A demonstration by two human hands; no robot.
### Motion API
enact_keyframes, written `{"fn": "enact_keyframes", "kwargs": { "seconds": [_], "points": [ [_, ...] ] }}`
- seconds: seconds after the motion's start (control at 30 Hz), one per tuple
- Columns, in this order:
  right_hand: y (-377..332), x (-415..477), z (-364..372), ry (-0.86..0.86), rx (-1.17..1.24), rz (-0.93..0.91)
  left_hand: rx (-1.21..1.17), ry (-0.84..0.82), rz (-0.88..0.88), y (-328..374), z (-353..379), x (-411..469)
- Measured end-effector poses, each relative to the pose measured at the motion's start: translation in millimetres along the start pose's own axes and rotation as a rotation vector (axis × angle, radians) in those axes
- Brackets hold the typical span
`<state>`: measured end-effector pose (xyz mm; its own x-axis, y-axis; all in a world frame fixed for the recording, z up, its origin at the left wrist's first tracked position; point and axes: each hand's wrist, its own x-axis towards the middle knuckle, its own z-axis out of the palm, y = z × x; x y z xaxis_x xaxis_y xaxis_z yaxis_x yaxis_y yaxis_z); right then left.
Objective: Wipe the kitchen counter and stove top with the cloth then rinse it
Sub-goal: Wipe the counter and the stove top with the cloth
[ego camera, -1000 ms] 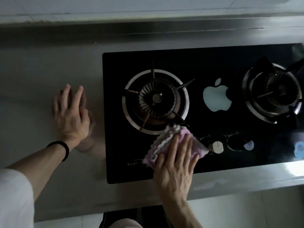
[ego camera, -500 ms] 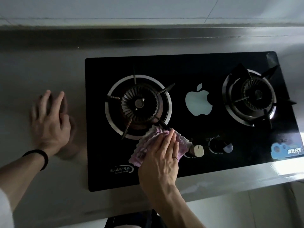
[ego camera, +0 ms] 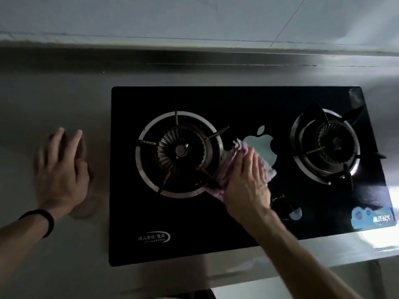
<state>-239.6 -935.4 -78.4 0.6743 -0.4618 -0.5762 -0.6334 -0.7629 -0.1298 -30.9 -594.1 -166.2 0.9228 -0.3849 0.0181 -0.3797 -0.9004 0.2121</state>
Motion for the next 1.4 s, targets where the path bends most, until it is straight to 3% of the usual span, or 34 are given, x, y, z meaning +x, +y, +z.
{"fn": "enact_keyframes", "kwargs": {
  "seconds": [0.2,0.33,0.5,0.9,1.2,1.4],
  "points": [
    [54,92,-49,0.101,-0.124,-0.293,0.039,-0.005,-0.012,1,0,1],
    [57,143,-67,0.141,-0.101,-0.337,0.048,-0.014,-0.013,3,-1,0],
    [32,179,-80,0.149,-0.172,-0.434,0.051,-0.013,-0.012,5,-3,-1],
    [-101,230,-94,0.003,-0.496,-0.984,0.045,0.011,0.004,2,0,-1],
    [-134,237,-82,0.072,-0.394,-0.941,0.065,0.021,0.021,-1,3,2],
    [-65,247,-103,0.003,-0.290,-0.901,0.044,0.002,0.014,3,-1,1]
  ]
}}
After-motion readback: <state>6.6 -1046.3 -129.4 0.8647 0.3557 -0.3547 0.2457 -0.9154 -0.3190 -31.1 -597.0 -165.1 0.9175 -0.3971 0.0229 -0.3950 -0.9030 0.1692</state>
